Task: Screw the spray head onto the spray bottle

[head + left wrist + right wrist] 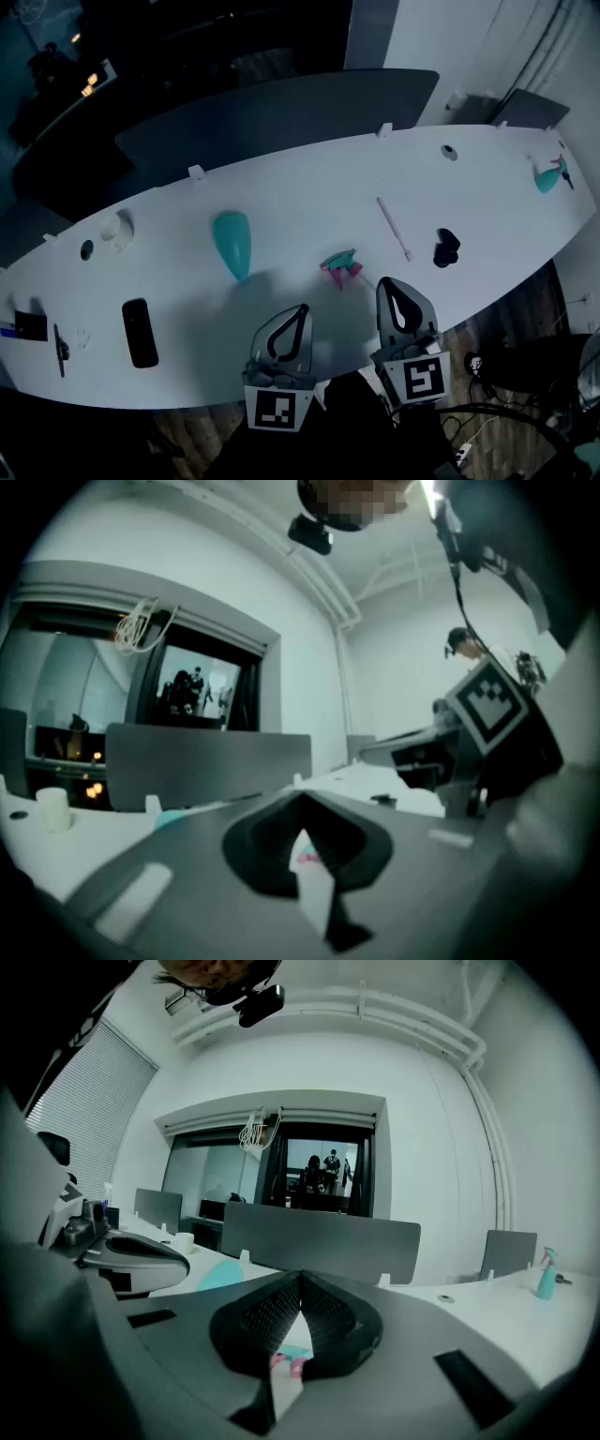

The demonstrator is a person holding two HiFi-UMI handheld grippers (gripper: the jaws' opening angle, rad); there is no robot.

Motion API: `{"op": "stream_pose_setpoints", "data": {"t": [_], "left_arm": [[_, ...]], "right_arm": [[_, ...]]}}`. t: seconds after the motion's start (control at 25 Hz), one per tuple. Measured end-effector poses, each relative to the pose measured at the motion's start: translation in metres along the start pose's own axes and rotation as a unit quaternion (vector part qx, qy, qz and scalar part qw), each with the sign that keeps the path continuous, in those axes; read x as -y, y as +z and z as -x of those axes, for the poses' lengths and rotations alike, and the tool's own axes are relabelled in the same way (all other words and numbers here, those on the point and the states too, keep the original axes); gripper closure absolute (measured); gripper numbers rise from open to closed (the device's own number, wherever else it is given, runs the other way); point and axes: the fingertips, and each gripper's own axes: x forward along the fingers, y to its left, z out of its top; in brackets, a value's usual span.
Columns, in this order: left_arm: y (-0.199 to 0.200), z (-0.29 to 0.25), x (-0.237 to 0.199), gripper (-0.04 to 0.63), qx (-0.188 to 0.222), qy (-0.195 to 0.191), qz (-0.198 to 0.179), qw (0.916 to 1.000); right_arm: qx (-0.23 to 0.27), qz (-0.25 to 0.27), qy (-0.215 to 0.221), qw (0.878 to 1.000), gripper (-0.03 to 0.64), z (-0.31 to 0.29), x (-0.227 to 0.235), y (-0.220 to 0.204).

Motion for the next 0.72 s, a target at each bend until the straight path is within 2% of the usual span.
{"op": "stream_pose_setpoints", "data": {"t": [0.12, 0.28, 0.4, 0.56, 0.6, 0.64, 0.72], "left_arm": [[-0.007, -0.018, 0.015, 0.592, -0.011, 0.0, 0.011, 0.9999], [-0.023, -0.05, 0.046, 0.592, -0.054, 0.011, 0.043, 0.9976], [-0.039, -0.072, 0.076, 0.591, -0.09, 0.033, 0.079, 0.9922], [-0.064, -0.095, 0.116, 0.586, -0.148, 0.048, 0.117, 0.9809], [-0.071, -0.1, 0.124, 0.509, -0.163, 0.047, 0.123, 0.9777], [-0.079, -0.105, 0.13, 0.46, -0.179, 0.047, 0.128, 0.9743], [-0.093, -0.11, 0.138, 0.409, -0.21, 0.051, 0.141, 0.9662]], "right_arm": [[-0.003, 0.004, 0.019, 1.0, 0.615, -0.006, 0.015, -0.007], [-0.001, 0.02, 0.06, 0.998, 0.615, -0.016, 0.044, -0.01], [-0.001, 0.022, 0.1, 0.995, 0.615, -0.023, 0.064, -0.013], [-0.004, 0.032, 0.153, 0.988, 0.615, -0.025, 0.077, -0.021], [-0.009, 0.034, 0.164, 0.986, 0.615, -0.025, 0.08, -0.024], [-0.017, 0.037, 0.173, 0.984, 0.615, -0.025, 0.082, -0.027], [-0.017, 0.037, 0.19, 0.981, 0.615, -0.025, 0.084, -0.029]]}}
